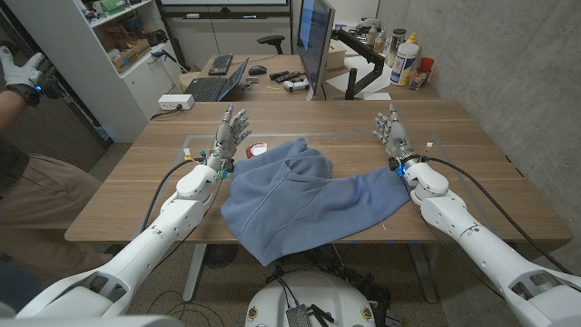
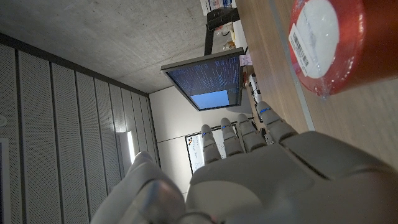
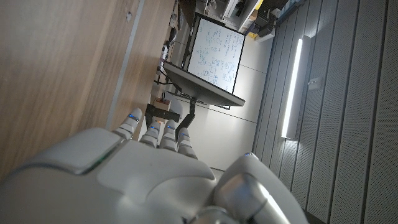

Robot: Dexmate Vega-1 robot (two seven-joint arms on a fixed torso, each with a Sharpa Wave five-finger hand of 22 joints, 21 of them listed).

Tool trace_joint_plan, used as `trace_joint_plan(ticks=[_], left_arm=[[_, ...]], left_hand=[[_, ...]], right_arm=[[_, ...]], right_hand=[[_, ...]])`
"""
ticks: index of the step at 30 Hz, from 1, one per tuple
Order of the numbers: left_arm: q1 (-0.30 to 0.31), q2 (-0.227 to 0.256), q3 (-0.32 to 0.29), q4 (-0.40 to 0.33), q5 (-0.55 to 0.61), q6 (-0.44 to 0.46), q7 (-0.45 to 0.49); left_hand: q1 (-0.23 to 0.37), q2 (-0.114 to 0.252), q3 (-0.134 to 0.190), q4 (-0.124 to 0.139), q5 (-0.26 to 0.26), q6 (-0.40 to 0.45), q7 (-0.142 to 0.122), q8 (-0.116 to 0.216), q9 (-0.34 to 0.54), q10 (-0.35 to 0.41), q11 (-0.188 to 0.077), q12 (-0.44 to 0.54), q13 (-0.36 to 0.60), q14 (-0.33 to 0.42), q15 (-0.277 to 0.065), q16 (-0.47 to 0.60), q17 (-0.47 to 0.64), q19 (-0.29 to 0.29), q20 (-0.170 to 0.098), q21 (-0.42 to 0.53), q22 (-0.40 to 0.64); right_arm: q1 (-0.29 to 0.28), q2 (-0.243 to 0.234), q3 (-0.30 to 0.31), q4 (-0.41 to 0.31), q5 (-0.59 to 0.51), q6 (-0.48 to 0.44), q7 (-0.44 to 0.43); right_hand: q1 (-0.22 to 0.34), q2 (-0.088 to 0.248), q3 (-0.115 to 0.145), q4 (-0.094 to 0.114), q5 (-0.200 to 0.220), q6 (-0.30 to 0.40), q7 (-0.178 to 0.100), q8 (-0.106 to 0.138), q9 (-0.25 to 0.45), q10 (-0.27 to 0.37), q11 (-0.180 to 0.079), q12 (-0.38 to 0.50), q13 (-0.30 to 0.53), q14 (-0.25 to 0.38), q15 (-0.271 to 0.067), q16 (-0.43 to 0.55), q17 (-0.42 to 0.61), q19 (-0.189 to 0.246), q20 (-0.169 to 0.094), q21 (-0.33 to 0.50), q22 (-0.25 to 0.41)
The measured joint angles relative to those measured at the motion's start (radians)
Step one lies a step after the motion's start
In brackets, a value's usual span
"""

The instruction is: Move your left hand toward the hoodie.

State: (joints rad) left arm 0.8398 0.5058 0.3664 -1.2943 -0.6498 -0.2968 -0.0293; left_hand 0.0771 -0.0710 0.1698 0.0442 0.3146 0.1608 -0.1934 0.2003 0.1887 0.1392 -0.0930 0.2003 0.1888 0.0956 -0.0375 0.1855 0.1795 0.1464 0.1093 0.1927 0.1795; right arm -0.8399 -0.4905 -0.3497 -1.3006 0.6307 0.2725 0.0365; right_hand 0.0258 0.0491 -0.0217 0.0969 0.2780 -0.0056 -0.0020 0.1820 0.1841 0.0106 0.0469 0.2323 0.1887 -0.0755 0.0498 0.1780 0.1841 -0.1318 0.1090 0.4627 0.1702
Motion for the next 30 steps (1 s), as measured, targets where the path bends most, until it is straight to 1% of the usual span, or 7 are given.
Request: trace_joint_plan(ticks=[4, 5, 9, 12, 14, 18, 30], left_arm=[[0.0, 0.0, -0.002, 0.001, 0.0, 0.0, 0.0], [0.0, 0.0, -0.002, 0.001, 0.0, 0.0, 0.001], [0.0, 0.0, -0.003, 0.001, 0.0, 0.0, 0.002], [0.0, 0.0, -0.004, 0.0, 0.0, 0.0, 0.004], [0.0, 0.0, -0.004, -0.001, 0.0, 0.001, 0.005], [0.0, 0.0, -0.004, -0.003, 0.0, 0.002, 0.005], [-0.005, 0.013, 0.0, -0.028, 0.029, 0.004, 0.007]], left_hand=[[0.0, 0.0, 0.003, -0.003, 0.0, 0.0, 0.0, 0.0, 0.0, 0.004, 0.004, 0.0, 0.0, 0.0, 0.0, 0.0, 0.0, 0.004, 0.004, 0.0, 0.0], [0.0, 0.0, 0.003, -0.003, 0.0, 0.0, 0.0, 0.0, 0.0, 0.007, 0.004, 0.0, 0.0, 0.0, 0.0, 0.0, 0.0, 0.004, 0.004, 0.0, 0.0], [0.0, 0.0, 0.003, -0.003, 0.0, 0.0, 0.0, 0.0, 0.0, 0.007, 0.004, 0.0, 0.0, 0.0, 0.0, 0.0, 0.0, 0.004, 0.004, 0.0, 0.0], [0.0, 0.0, 0.003, -0.003, 0.0, 0.0, 0.0, 0.0, 0.0, 0.007, 0.004, 0.0, 0.0, 0.0, 0.0, 0.0, 0.0, 0.004, 0.004, 0.0, 0.0], [0.0, 0.0, 0.003, -0.003, 0.0, 0.0, 0.0, 0.0, 0.0, 0.007, 0.004, 0.0, 0.0, 0.0, 0.0, 0.0, 0.0, 0.003, 0.004, 0.0, 0.0], [0.0, 0.0, 0.003, -0.003, 0.0, 0.0, 0.0, 0.0, 0.0, 0.007, 0.004, 0.0, 0.0, 0.0, 0.0, 0.0, 0.0, 0.003, 0.004, 0.0, 0.0], [0.0, 0.0, 0.003, -0.003, 0.0, 0.0, 0.0, 0.0, 0.0, 0.007, 0.004, 0.0, 0.0, 0.0, 0.0, 0.0, 0.0, 0.003, 0.004, 0.004, 0.0]], right_arm=[[0.0, 0.003, 0.003, 0.0, -0.022, -0.016, 0.015], [-0.004, 0.025, 0.029, 0.0, -0.028, -0.021, 0.019], [-0.007, 0.043, 0.051, 0.0, -0.046, -0.033, 0.033], [-0.007, 0.043, 0.051, 0.0, -0.059, -0.039, 0.041], [-0.009, 0.06, 0.074, 0.0, -0.066, -0.043, 0.047], [-0.009, 0.062, 0.077, 0.0, -0.081, -0.05, 0.056], [-0.02, 0.094, 0.123, -0.001, -0.109, -0.063, 0.067]], right_hand=[[0.0, 0.0, 0.0, 0.0, 0.0, 0.0, 0.0, 0.0, 0.0, 0.0, 0.0, 0.0, 0.0, 0.0, 0.0, 0.0, 0.0, 0.0, 0.0, 0.0, 0.0], [0.0, 0.0, 0.0, 0.0, 0.0, 0.0, 0.0, 0.0, 0.0, 0.0, 0.0, 0.0, 0.0, 0.0, 0.0, 0.0, 0.0, 0.0, 0.0, 0.0, 0.0], [0.0, 0.0, 0.0, 0.0, 0.0, 0.0, 0.0, 0.0, 0.0, 0.0, 0.0, 0.0, 0.0, 0.0, 0.0, 0.0, 0.0, 0.0, 0.0, 0.0, 0.0], [0.0, 0.0, 0.0, 0.0, 0.0, 0.0, 0.0, 0.0, 0.0, 0.0, 0.0, 0.0, 0.0, 0.0, 0.0, 0.0, 0.0, 0.0, 0.0, 0.0, 0.0], [0.0, 0.0, 0.0, 0.0, 0.0, 0.0, 0.0, 0.0, 0.0, 0.0, 0.0, 0.0, 0.0, 0.0, 0.0, 0.0, 0.0, 0.0, 0.0, 0.0, 0.0], [0.0, 0.0, 0.0, 0.0, 0.0, 0.0, 0.0, 0.0, 0.0, 0.0, 0.0, 0.0, 0.0, 0.0, 0.0, 0.0, 0.0, 0.0, 0.0, 0.0, 0.0], [0.0, 0.0, -0.004, 0.004, 0.0, 0.0, 0.0, 0.0, 0.0, 0.0, 0.0, 0.0, 0.0, 0.0, 0.0, 0.004, -0.003, 0.0, 0.0, -0.004, 0.0]])
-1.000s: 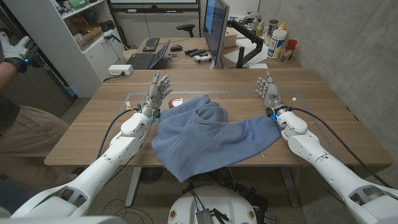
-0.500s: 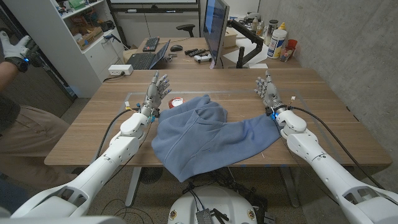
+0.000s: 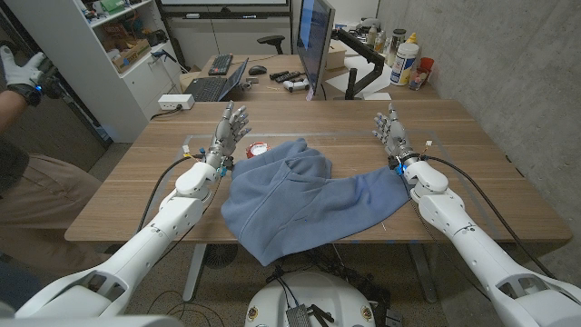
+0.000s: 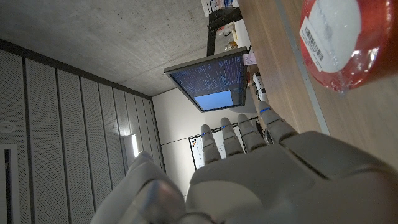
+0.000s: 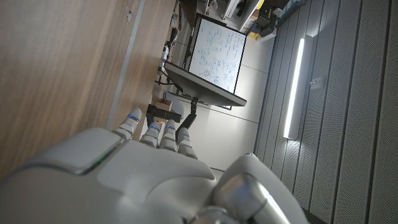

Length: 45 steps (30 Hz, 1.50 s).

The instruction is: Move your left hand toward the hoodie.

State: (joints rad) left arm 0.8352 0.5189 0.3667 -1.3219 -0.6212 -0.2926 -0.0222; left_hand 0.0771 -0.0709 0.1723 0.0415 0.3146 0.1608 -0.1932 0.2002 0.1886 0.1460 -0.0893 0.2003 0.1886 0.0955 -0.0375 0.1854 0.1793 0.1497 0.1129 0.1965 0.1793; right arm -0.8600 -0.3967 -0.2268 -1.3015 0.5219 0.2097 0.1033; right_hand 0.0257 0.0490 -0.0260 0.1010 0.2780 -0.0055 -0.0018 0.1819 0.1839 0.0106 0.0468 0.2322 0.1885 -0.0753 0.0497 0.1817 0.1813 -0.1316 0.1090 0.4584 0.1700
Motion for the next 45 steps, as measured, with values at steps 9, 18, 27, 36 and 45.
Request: trace_joint_plan(ticks=[9, 18, 27, 36, 45], left_arm=[[-0.005, 0.019, 0.009, -0.029, 0.044, 0.0, 0.013], [-0.007, 0.049, 0.019, -0.066, 0.121, 0.009, 0.043], [-0.007, 0.075, 0.025, -0.1, 0.18, 0.026, 0.06], [0.004, 0.123, 0.03, -0.169, 0.241, 0.053, 0.071], [0.014, 0.15, 0.032, -0.212, 0.31, 0.076, 0.089]], left_hand=[[0.004, 0.004, 0.0, 0.0, 0.0, 0.0, 0.0, 0.0, 0.0, 0.0, 0.0, 0.0, 0.0, -0.009, 0.001, 0.0, 0.0, -0.004, -0.004, 0.0, 0.0], [0.005, 0.005, 0.0, 0.0, 0.0, -0.002, 0.002, 0.0, 0.0, 0.0, 0.0, 0.0, 0.0, -0.025, 0.007, -0.004, 0.0, -0.011, 0.004, 0.0, 0.0], [0.005, 0.005, 0.0, 0.0, 0.0, -0.009, -0.002, -0.004, 0.0, -0.015, 0.01, 0.0, 0.0, -0.05, 0.011, -0.005, 0.0, -0.023, 0.004, -0.004, 0.0], [0.005, 0.005, 0.004, -0.004, 0.0, -0.025, 0.004, -0.008, 0.0, -0.024, 0.012, 0.0, 0.0, -0.065, 0.017, -0.008, 0.0, -0.038, -0.002, -0.004, 0.0], [0.011, 0.011, 0.0, -0.009, 0.0, -0.025, 0.004, -0.008, 0.0, -0.024, 0.012, 0.0, 0.0, -0.076, 0.018, -0.008, 0.0, -0.044, -0.001, -0.008, 0.0]], right_arm=[[-0.006, 0.012, 0.016, -0.005, -0.013, -0.004, 0.001], [-0.009, 0.019, 0.025, -0.01, -0.022, -0.008, -0.001], [-0.01, 0.025, 0.027, -0.009, -0.029, -0.01, -0.003], [-0.01, 0.027, 0.029, -0.007, -0.034, -0.013, -0.008], [-0.012, 0.027, 0.031, -0.005, -0.038, -0.018, -0.012]], right_hand=[[0.0, 0.0, 0.0, 0.0, 0.0, 0.0, 0.0, 0.0, 0.0, 0.0, 0.0, 0.0, 0.0, 0.0, 0.0, 0.0, 0.0, 0.0, 0.0, -0.004, 0.0], [-0.003, 0.003, 0.0, 0.0, 0.0, 0.0, 0.0, 0.0, 0.0, 0.0, 0.0, 0.0, 0.0, 0.0, 0.0, 0.0, 0.0, 0.0, 0.0, -0.008, 0.0], [-0.007, 0.007, 0.0, 0.0, 0.0, 0.0, 0.0, 0.0, 0.0, 0.0, 0.0, 0.0, 0.0, 0.0, 0.0, 0.0, 0.0, 0.0, 0.0, -0.011, 0.0], [-0.007, 0.007, -0.003, 0.003, 0.0, 0.0, 0.0, 0.0, 0.0, 0.0, 0.0, 0.0, 0.0, -0.005, -0.005, 0.0, 0.0, 0.0, 0.0, -0.011, 0.0], [-0.007, 0.007, -0.004, 0.004, 0.0, 0.0, 0.0, 0.0, 0.0, 0.0, 0.0, 0.0, 0.0, -0.005, -0.005, 0.0, 0.0, 0.0, 0.0, -0.019, 0.0]])
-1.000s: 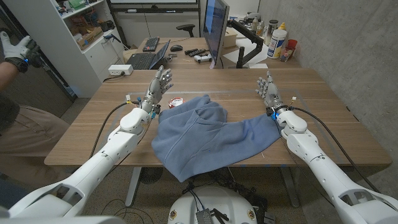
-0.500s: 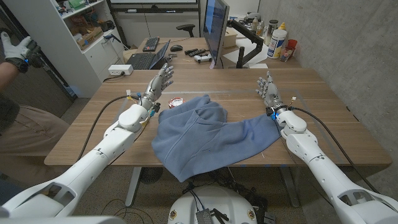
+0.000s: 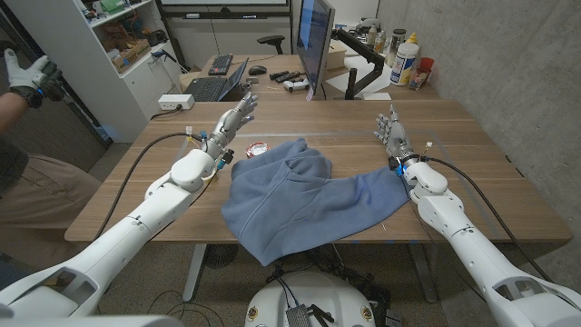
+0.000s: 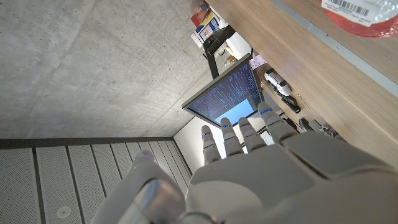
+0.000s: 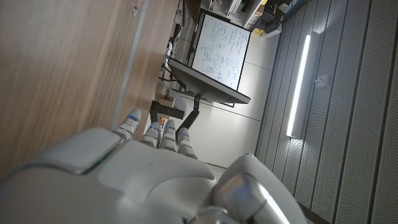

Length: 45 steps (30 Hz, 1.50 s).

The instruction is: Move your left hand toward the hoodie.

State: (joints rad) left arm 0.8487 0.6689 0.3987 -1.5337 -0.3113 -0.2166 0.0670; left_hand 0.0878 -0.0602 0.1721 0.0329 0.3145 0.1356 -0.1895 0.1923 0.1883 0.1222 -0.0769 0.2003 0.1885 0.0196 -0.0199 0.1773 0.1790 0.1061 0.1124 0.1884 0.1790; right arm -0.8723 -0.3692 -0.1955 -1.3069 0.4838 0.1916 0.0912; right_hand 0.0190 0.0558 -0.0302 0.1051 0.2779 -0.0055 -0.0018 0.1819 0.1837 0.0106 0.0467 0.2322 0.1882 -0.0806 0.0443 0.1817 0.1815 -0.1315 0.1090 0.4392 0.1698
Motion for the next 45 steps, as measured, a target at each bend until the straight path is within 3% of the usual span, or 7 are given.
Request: trace_joint_plan(ticks=[28, 32, 36, 40, 45], left_arm=[[0.006, 0.071, 0.023, -0.144, 0.299, 0.132, 0.084], [0.007, 0.078, 0.027, -0.168, 0.334, 0.149, 0.09], [0.01, 0.083, 0.028, -0.18, 0.358, 0.163, 0.093], [0.014, 0.092, 0.029, -0.204, 0.394, 0.19, 0.095], [0.018, 0.102, 0.03, -0.231, 0.428, 0.214, 0.094]], left_hand=[[0.004, 0.004, 0.004, -0.005, 0.0, -0.002, -0.002, 0.0, 0.0, 0.0, 0.0, 0.0, 0.0, -0.025, -0.007, 0.0, 0.0, -0.025, 0.004, -0.004, 0.0], [0.007, 0.001, 0.0, -0.008, 0.0, -0.002, -0.002, 0.0, 0.0, -0.015, -0.015, -0.004, 0.0, -0.044, -0.012, 0.0, 0.0, -0.042, -0.006, -0.004, 0.0], [0.01, -0.003, -0.004, -0.013, 0.0, -0.003, 0.0, 0.0, -0.002, -0.033, -0.028, -0.005, 0.0, -0.062, -0.016, 0.0, 0.0, -0.064, -0.028, -0.004, -0.001], [0.01, -0.003, -0.004, -0.012, 0.0, -0.014, 0.0, 0.0, -0.002, -0.048, -0.023, -0.012, 0.0, -0.069, -0.014, 0.0, 0.0, -0.069, -0.034, -0.004, -0.002], [0.01, -0.003, -0.007, -0.016, 0.0, -0.026, -0.003, -0.004, -0.002, -0.057, -0.022, -0.012, 0.0, -0.083, -0.014, 0.0, 0.0, -0.081, -0.023, -0.004, -0.002]], right_arm=[[-0.014, -0.004, 0.003, -0.018, -0.013, -0.005, -0.019], [-0.017, -0.007, 0.002, -0.027, -0.018, -0.005, -0.026], [-0.019, -0.009, 0.0, -0.033, -0.022, -0.005, -0.031], [-0.023, -0.012, -0.002, -0.041, -0.026, -0.005, -0.034], [-0.024, -0.014, -0.005, -0.047, -0.029, 0.001, -0.036]], right_hand=[[0.005, 0.005, 0.0, 0.0, 0.0, 0.0, 0.0, 0.0, 0.0, 0.0, 0.0, 0.0, 0.0, -0.004, 0.004, 0.0, 0.0, 0.008, -0.008, -0.01, 0.0], [0.005, 0.005, 0.0, 0.0, 0.0, 0.012, 0.0, 0.008, 0.0, 0.009, 0.02, 0.0, 0.0, -0.002, 0.013, 0.0, 0.0, 0.026, -0.018, -0.014, 0.0], [0.005, 0.005, 0.0, 0.0, 0.0, 0.017, 0.002, 0.008, 0.0, 0.009, 0.02, 0.0, 0.0, -0.002, 0.013, 0.0, 0.0, 0.029, -0.022, -0.018, 0.0], [0.005, 0.005, -0.008, 0.0, 0.0, 0.017, 0.002, 0.008, 0.0, 0.009, 0.02, 0.0, 0.0, -0.002, 0.013, 0.0, 0.0, 0.029, -0.022, -0.021, 0.0], [0.005, 0.005, -0.008, 0.0, 0.0, 0.017, 0.002, 0.008, 0.0, 0.009, 0.02, 0.0, 0.0, -0.007, 0.018, 0.0, 0.0, 0.029, -0.022, -0.029, 0.0]])
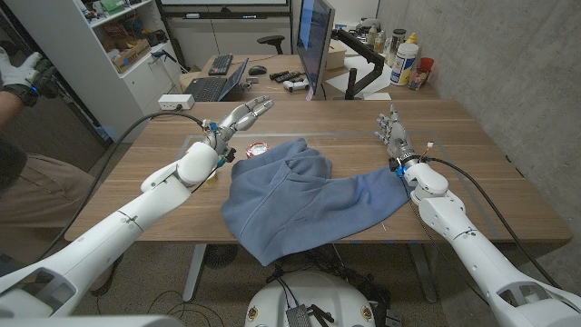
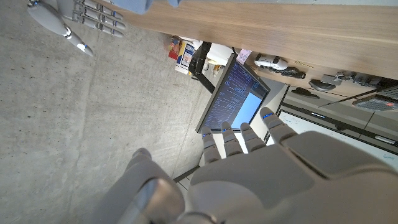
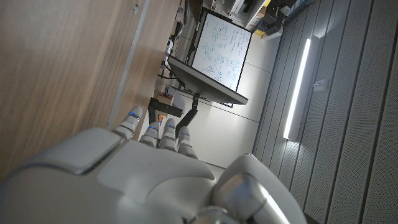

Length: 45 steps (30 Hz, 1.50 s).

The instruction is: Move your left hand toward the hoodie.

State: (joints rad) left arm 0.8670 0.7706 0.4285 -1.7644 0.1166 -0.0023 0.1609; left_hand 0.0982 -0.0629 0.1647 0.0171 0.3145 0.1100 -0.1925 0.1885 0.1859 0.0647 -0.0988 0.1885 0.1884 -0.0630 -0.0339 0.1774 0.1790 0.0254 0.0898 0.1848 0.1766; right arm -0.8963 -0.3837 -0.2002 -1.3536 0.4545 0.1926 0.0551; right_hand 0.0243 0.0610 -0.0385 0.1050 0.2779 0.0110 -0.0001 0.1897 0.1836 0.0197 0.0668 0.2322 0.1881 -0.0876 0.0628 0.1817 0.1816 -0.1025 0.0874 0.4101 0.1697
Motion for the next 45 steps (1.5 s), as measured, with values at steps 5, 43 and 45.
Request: trace_joint_plan(ticks=[5, 43, 45], left_arm=[[0.003, 0.007, 0.002, -0.022, 0.032, 0.021, -0.005], [0.028, 0.032, 0.028, -0.198, 0.178, 0.15, -0.094], [0.029, 0.032, 0.028, -0.2, 0.181, 0.153, -0.097]], left_hand=[[0.0, 0.0, -0.001, -0.001, 0.0, -0.012, 0.001, -0.004, 0.0, -0.013, 0.0, -0.004, 0.0, -0.005, -0.002, 0.0, 0.0, -0.007, 0.007, 0.0, 0.0], [-0.016, -0.016, -0.019, -0.005, -0.005, -0.044, 0.008, -0.003, 0.0, -0.03, 0.017, 0.0, 0.0, -0.027, 0.011, 0.0, 0.0, -0.012, 0.012, 0.0, 0.0], [-0.016, -0.016, -0.019, -0.005, -0.008, -0.044, 0.008, -0.003, 0.0, -0.03, 0.017, 0.0, 0.0, -0.032, 0.015, 0.0, 0.0, -0.013, 0.013, 0.0, 0.0]], right_arm=[[-0.003, -0.005, -0.003, -0.01, -0.004, 0.007, -0.002], [-0.005, -0.017, -0.005, -0.019, -0.004, 0.008, -0.017], [-0.005, -0.017, -0.005, -0.017, -0.004, 0.008, -0.017]], right_hand=[[0.0, 0.0, 0.0, 0.0, 0.0, 0.0, 0.0, 0.0, 0.0, -0.002, -0.01, 0.0, -0.002, 0.0, 0.0, 0.0, 0.0, 0.0, 0.0, -0.003, 0.0], [0.005, 0.005, 0.0, 0.0, 0.0, 0.0, 0.0, 0.0, 0.0, -0.006, -0.006, -0.008, -0.002, -0.009, -0.009, 0.0, 0.0, -0.008, 0.007, -0.019, 0.0], [0.005, 0.005, 0.0, 0.0, 0.0, 0.0, 0.0, 0.0, 0.0, -0.006, -0.006, -0.008, -0.002, -0.009, -0.009, 0.0, 0.0, -0.008, 0.007, -0.019, 0.0]])
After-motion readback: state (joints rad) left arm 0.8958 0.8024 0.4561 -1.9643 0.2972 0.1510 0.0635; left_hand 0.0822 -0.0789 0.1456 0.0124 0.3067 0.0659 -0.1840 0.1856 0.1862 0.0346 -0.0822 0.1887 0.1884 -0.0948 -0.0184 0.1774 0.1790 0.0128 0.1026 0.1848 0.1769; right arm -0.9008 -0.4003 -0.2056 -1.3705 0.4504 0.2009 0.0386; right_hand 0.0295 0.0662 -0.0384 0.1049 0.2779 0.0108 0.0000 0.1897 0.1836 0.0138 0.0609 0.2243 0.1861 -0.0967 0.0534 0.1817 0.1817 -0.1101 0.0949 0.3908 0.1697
